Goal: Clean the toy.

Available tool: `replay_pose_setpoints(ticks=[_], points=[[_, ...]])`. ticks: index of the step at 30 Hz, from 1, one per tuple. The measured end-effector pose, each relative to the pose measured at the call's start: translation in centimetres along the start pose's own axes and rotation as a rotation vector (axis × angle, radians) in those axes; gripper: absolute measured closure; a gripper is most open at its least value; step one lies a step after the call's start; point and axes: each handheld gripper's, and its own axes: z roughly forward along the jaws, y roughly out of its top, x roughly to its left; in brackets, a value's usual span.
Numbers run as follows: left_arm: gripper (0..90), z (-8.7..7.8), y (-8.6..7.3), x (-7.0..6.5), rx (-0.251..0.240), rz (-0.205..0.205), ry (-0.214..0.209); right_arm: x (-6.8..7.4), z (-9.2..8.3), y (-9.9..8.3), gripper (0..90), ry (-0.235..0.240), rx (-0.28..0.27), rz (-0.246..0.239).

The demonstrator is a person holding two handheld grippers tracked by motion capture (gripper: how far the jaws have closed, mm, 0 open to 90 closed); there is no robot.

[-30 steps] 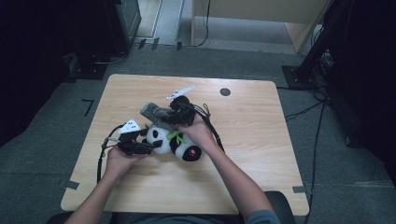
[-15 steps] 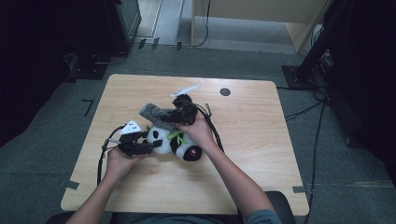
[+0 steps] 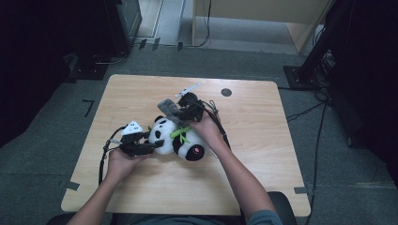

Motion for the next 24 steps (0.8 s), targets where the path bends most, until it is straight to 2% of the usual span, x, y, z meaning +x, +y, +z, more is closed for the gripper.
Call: replay_pose_setpoints(ticks=[2,7,9,11,13,15,16,18,22,24], points=[[38.3,0.0,0.0,0.1,-0.004,-0.004,-0.006,-0.6,-0.1,-0.3,77.4,-0.042,0.01,-0.018],[37.9,0.0,-0.1,0.2,-0.002,0.003,-0.01,-2.6,-0.8,-0.9,78.5,-0.071,0.03,0.034],[37.4,-0.1,-0.1,0.2,-0.001,0.001,-0.016,-3.7,-1.2,-1.3,78.5,-0.055,0.037,0.087],[37.0,0.0,-0.1,0.2,-0.006,0.001,-0.018,-4.6,-1.5,-1.9,78.4,-0.011,0.024,0.151],[36.6,0.0,-0.1,0.3,-0.011,0.001,-0.022,-5.0,-1.7,-2.1,78.3,-0.003,0.013,0.169],[36.3,0.1,-0.2,0.3,-0.013,0.002,-0.023,-5.0,-1.9,-2.1,78.4,-0.006,0.004,0.17],[35.8,0.0,-0.2,0.4,-0.01,0.001,-0.026,-4.7,-2.8,-1.9,78.5,-0.033,-0.036,0.15],[35.6,0.0,-0.2,0.4,-0.01,0.0,-0.025,-4.6,-3.5,-1.8,78.5,-0.043,-0.069,0.136],[35.2,0.0,-0.1,0.4,-0.012,-0.005,-0.023,-3.8,-5.6,-1.2,78.5,-0.037,-0.165,0.113],[35.1,0.0,-0.2,0.4,-0.014,-0.008,-0.024,-3.0,-6.5,-0.6,78.5,-0.04,-0.186,0.09]])
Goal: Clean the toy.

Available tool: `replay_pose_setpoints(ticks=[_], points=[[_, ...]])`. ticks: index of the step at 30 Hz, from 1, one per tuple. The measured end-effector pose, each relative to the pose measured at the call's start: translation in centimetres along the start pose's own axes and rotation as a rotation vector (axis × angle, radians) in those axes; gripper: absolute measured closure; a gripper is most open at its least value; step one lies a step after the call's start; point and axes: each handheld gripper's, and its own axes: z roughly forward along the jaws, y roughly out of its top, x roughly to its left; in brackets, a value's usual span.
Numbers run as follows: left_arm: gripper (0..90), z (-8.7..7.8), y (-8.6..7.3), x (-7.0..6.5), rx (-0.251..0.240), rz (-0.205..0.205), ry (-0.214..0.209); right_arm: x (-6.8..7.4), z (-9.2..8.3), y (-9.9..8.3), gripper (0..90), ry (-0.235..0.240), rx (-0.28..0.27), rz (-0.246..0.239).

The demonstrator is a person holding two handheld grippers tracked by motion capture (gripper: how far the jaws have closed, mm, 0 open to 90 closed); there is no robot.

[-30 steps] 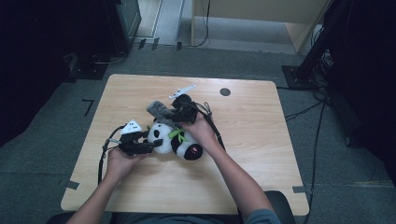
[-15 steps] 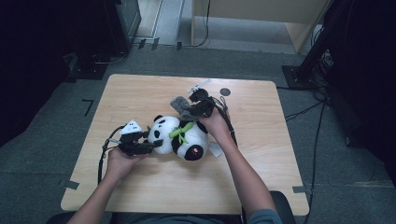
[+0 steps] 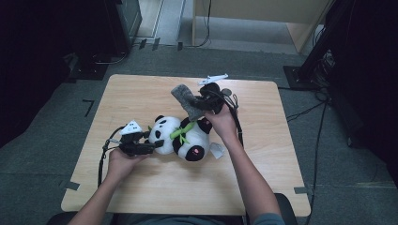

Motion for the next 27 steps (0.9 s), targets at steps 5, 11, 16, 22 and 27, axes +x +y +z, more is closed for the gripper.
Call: replay_pose_setpoints(ticks=[5,11,16,22,27], points=[[35.0,0.0,0.0,-0.2,-0.006,0.002,0.008,3.2,-0.9,1.2,78.4,0.047,-0.064,-0.077],[34.8,0.0,-0.3,-0.5,-0.026,-0.004,0.02,6.8,1.0,1.4,78.3,0.109,-0.064,-0.169],[34.3,0.0,-0.4,-0.6,-0.029,-0.009,0.021,8.1,4.2,0.6,77.5,0.152,0.037,-0.197],[30.1,0.2,-0.4,-0.4,-0.028,-0.035,0.028,7.2,6.4,-0.8,67.3,0.193,0.104,-0.149],[23.7,0.5,-0.4,-0.3,-0.019,-0.046,0.027,6.1,6.6,-1.1,66.9,0.211,0.109,-0.082]])
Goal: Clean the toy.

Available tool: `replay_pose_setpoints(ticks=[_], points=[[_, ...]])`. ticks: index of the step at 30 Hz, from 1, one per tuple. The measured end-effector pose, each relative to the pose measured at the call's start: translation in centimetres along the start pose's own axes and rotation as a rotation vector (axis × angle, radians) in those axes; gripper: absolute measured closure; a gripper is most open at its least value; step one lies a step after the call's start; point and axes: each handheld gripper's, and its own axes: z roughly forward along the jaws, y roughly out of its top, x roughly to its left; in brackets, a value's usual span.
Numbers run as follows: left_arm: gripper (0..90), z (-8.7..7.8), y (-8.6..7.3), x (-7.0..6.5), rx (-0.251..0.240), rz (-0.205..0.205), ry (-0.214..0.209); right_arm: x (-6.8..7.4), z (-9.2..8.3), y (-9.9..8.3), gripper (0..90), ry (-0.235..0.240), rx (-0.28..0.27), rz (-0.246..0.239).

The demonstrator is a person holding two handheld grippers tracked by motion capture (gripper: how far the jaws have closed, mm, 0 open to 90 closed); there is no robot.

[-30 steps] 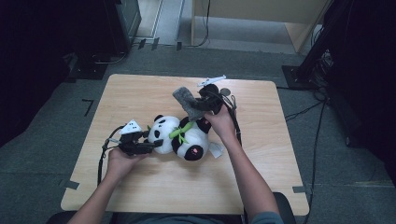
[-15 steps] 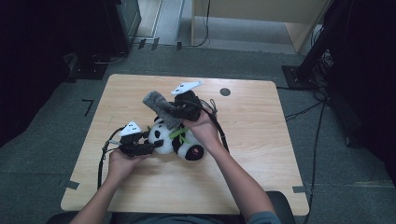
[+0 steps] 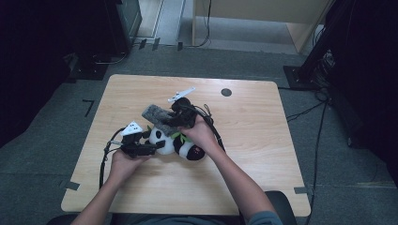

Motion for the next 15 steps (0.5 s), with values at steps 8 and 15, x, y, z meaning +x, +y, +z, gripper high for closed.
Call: replay_pose_setpoints(ticks=[8,15], points=[[26.1,0.3,0.3,-0.3,0.013,0.01,0.002,-0.4,-0.8,-0.1,73.4,-0.01,0.019,0.0],[29.4,0.3,0.5,-0.3,0.026,0.006,0.001,-2.2,-1.5,-0.7,75.2,-0.107,0.048,0.028]])
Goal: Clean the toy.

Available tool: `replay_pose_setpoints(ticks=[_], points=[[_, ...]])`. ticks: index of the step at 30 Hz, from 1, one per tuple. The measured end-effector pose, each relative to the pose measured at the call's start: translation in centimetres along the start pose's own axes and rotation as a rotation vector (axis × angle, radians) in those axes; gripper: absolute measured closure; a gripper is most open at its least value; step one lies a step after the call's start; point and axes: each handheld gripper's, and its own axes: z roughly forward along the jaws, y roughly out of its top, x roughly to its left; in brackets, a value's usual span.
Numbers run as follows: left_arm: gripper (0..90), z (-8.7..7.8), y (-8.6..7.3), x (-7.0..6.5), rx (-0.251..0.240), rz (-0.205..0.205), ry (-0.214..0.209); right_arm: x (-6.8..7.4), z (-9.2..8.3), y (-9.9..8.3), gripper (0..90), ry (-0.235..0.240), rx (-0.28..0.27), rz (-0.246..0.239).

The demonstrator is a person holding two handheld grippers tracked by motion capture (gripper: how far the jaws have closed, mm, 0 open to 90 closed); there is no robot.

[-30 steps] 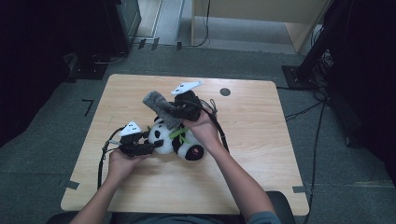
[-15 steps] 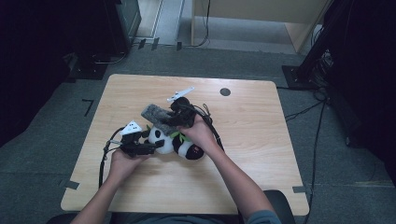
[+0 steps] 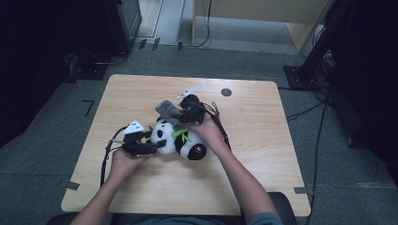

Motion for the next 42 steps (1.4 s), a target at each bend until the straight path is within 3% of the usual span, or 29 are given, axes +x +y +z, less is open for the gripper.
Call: replay_pose_setpoints(ticks=[3,9,18,20,23,24,25,29,30,31,33,34,35,38,42], points=[[30.4,0.0,0.1,0.0,0.001,-0.004,-0.002,-0.7,-0.2,-0.2,75.2,-0.082,0.033,-0.022],[32.4,-0.1,0.2,0.0,0.003,-0.01,-0.009,-1.5,-0.7,-0.3,75.5,-0.161,0.05,-0.043],[31.9,-0.1,0.0,0.1,-0.005,0.01,-0.009,-4.9,-2.7,-1.5,77.0,-0.213,0.046,0.074],[31.8,-0.1,-0.1,0.2,-0.009,0.017,-0.011,-5.3,-3.5,-1.6,77.4,-0.233,0.028,0.076],[32.1,-0.1,0.0,0.2,-0.013,0.007,-0.01,-5.2,-5.1,-1.4,77.8,-0.214,-0.044,0.084],[32.6,-0.1,0.0,0.2,-0.013,0.007,-0.01,-5.2,-5.1,-1.4,77.8,-0.214,-0.044,0.084],[33.0,-0.1,0.0,0.2,-0.018,0.003,-0.006,-4.5,-6.3,-1.0,77.8,-0.18,-0.109,0.082],[33.1,-0.1,0.1,0.3,-0.028,-0.006,-0.005,-2.4,-7.4,-0.2,77.7,-0.107,-0.18,0.047],[33.1,-0.1,0.1,0.3,-0.028,-0.006,-0.005,-2.4,-7.4,-0.2,77.7,-0.107,-0.18,0.047],[33.2,0.0,0.2,0.3,-0.037,-0.009,-0.002,-0.7,-7.6,0.4,77.7,-0.072,-0.204,0.009],[33.3,0.0,0.3,0.3,-0.04,-0.015,-0.003,0.6,-7.4,0.7,77.7,-0.045,-0.216,-0.026],[33.3,0.0,0.3,0.3,-0.04,-0.015,-0.003,0.6,-7.4,0.7,77.7,-0.045,-0.216,-0.026],[33.4,0.1,0.4,0.3,-0.042,-0.018,-0.005,2.2,-6.9,0.9,77.7,-0.023,-0.214,-0.071],[33.4,0.1,0.5,0.4,-0.04,-0.016,-0.004,3.9,-5.8,1.0,77.7,0.003,-0.205,-0.117],[33.5,0.2,0.7,0.4,-0.035,-0.018,-0.004,5.2,-3.9,0.7,77.7,0.057,-0.163,-0.133]])
